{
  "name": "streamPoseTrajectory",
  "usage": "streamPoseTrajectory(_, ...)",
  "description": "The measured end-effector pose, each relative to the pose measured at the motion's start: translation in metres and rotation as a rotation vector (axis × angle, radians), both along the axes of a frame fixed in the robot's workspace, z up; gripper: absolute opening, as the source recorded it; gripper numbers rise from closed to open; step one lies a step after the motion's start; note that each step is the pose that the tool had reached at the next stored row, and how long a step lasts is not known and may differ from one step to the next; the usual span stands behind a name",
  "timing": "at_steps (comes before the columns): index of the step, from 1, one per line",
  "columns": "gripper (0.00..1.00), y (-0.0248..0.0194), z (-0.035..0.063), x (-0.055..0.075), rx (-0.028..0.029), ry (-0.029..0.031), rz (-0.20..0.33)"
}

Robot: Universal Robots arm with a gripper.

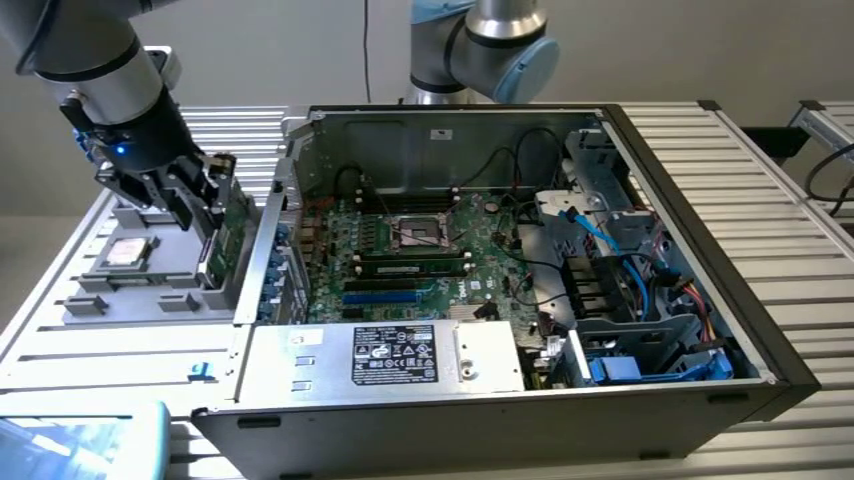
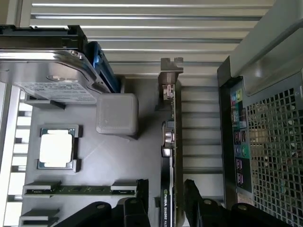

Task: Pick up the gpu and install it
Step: 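Pick up the gpu and move the gpu toward the slot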

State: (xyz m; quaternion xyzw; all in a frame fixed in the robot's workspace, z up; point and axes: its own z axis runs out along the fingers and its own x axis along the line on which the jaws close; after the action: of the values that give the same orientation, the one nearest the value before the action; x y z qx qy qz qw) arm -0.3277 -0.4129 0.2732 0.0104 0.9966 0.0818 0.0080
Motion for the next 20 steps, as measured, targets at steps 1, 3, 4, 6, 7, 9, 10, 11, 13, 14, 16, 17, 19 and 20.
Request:
streamPoseTrajectory(1,0.44,0.0000,-0.0018,0.001,-0.0001,0.0001,-0.004)
streamPoseTrajectory(3,0.44,0.0002,-0.0053,0.001,-0.0001,0.0001,-0.014)
streamPoseTrajectory(4,0.44,0.0002,-0.0069,0.001,-0.0003,0.0000,-0.020)
streamPoseTrajectory(6,0.44,0.0003,-0.0097,0.001,-0.0015,0.0000,-0.031)
streamPoseTrajectory(7,0.44,0.0004,-0.0110,0.001,-0.0025,0.0000,-0.036)
streamPoseTrajectory(9,0.44,0.0004,-0.0128,0.001,-0.0056,0.0000,-0.040)
streamPoseTrajectory(10,0.44,0.0004,-0.0129,0.001,-0.0064,0.0002,-0.040)
streamPoseTrajectory(11,0.44,0.0004,-0.0131,0.001,-0.0067,0.0003,-0.040)
streamPoseTrajectory(13,0.44,0.0032,-0.0149,0.001,-0.0150,-0.0006,-0.040)
streamPoseTrajectory(14,0.44,0.0057,-0.0156,0.001,-0.0204,-0.0012,-0.040)
streamPoseTrajectory(16,0.44,0.0094,-0.0177,0.001,-0.0271,-0.0014,-0.039)
streamPoseTrajectory(17,0.44,0.0106,-0.0186,0.001,-0.0299,-0.0026,-0.039)
streamPoseTrajectory(19,0.44,0.0135,-0.0212,0.001,-0.0315,-0.0050,-0.037)
streamPoseTrajectory(20,0.44,0.0149,-0.0230,0.001,-0.0315,-0.0057,-0.036)
